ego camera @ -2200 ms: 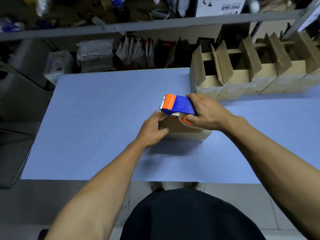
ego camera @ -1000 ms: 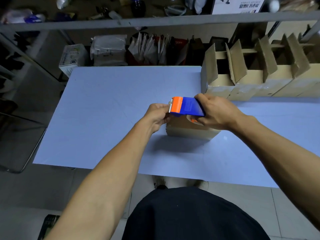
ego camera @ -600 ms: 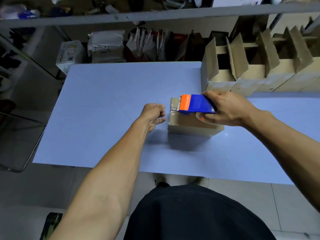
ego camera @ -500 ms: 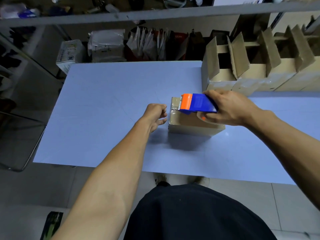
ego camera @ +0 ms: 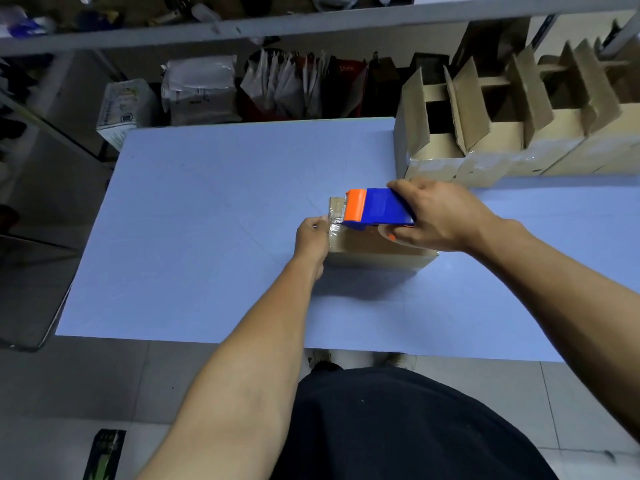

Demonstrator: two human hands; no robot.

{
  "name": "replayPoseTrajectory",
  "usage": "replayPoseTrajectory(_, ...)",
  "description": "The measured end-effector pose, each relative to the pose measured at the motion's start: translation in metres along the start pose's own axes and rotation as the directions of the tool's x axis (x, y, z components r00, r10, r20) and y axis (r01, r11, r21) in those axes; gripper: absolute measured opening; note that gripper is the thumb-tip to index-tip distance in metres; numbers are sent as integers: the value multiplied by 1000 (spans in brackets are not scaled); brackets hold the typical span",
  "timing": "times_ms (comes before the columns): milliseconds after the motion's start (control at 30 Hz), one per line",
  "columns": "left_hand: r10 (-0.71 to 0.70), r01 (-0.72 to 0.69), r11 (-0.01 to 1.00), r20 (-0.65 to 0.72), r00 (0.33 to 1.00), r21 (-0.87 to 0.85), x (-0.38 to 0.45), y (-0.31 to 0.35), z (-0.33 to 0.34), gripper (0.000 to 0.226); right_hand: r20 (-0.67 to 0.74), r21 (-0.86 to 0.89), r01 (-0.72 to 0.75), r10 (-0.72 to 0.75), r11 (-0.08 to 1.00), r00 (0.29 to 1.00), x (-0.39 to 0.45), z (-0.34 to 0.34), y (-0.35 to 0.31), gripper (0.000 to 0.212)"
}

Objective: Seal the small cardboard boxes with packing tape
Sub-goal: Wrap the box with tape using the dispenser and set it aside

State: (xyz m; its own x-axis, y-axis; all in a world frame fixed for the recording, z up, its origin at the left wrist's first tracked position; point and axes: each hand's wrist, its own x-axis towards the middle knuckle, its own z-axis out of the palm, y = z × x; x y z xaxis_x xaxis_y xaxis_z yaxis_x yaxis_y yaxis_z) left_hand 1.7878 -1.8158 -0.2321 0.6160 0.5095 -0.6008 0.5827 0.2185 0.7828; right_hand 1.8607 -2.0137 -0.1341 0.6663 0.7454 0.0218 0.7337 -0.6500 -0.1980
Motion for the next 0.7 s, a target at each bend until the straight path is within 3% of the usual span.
replayPoseTrajectory(133,-165,162,985,39,986,61,3,-6,-1,59,2,-10,-15,15,1000,1000,0,1,1,53)
replayPoseTrajectory(200,-67,75,984,-54,996,164,-1,-3,-2,48,-2,-32,-15,15,999,1000,1,1,1,56)
replayPoseTrajectory(267,154,-107,965,-189,970,238,-10,0,-6,37,2,-46,-10,10,999,1000,0,1,1,59)
replayPoseTrajectory(300,263,-218,945,-172,949,244,-15,1,-8,37,4,-51,-9,9,999,1000,1,2,1,61)
replayPoseTrajectory(367,383,-378,892,31,923,249,-24,1,-10,42,7,-60,-13,14,998,1000,3,1,0,63)
replayPoseTrajectory(467,369,-445,848,281,886,289,-29,-2,-8,54,12,-59,-25,26,998,1000,7,0,-1,62)
replayPoseTrajectory(533,324,-406,852,276,905,330,-29,-4,-6,59,28,-39,-29,31,999,999,5,-2,1,63)
replayPoseTrajectory(700,330,-372,895,196,923,246,-24,-8,-1,59,57,5,-36,36,999,998,-1,-7,4,60)
